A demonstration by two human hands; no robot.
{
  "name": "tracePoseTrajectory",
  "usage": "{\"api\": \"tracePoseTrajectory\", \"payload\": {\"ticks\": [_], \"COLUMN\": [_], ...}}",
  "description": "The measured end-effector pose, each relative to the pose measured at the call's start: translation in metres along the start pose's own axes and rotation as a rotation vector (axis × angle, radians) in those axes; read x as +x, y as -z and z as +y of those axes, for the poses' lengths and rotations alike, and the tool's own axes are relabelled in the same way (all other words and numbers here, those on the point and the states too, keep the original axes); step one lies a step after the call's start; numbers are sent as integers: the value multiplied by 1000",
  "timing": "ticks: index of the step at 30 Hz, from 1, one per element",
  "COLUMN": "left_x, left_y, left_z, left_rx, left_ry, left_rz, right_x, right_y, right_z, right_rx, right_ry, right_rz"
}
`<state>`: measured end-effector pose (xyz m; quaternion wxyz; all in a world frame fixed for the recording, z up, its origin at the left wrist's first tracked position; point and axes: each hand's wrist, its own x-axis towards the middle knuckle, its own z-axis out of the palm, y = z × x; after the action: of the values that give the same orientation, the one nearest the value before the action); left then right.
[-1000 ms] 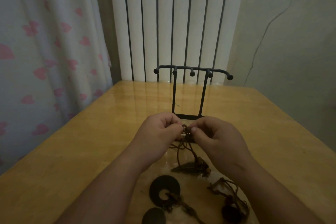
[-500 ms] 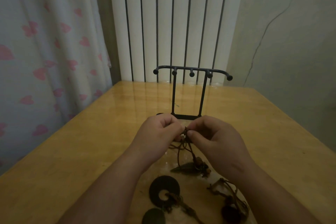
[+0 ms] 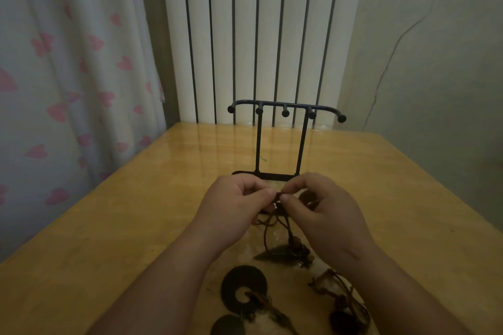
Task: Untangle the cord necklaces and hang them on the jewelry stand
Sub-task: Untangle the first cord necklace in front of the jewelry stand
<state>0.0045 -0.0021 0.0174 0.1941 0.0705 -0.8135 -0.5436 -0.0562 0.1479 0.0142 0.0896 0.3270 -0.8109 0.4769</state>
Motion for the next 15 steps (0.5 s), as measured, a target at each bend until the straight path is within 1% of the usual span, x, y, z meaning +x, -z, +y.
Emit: {"api": "tracePoseTrajectory", "payload": {"ticks": [3,6,11,15], "left_x": [1,1,1,1], "left_y": [-1,-2,-1,0], "left_z": [-1,0,-1,-1], "left_rx": [-28,-4,8,18], "left_ry": [28,38,29,25], "left_rz": [15,11,-11,-18], "right_x": [1,1,0,0], "right_y": [0,1,0,1], "right_z": [-1,-1,-2,-5], "right_rx": [104,174,55,-8], "right_ry": [-32,-62,-7,-7], "right_rz": [52,67,-7,-14]}}
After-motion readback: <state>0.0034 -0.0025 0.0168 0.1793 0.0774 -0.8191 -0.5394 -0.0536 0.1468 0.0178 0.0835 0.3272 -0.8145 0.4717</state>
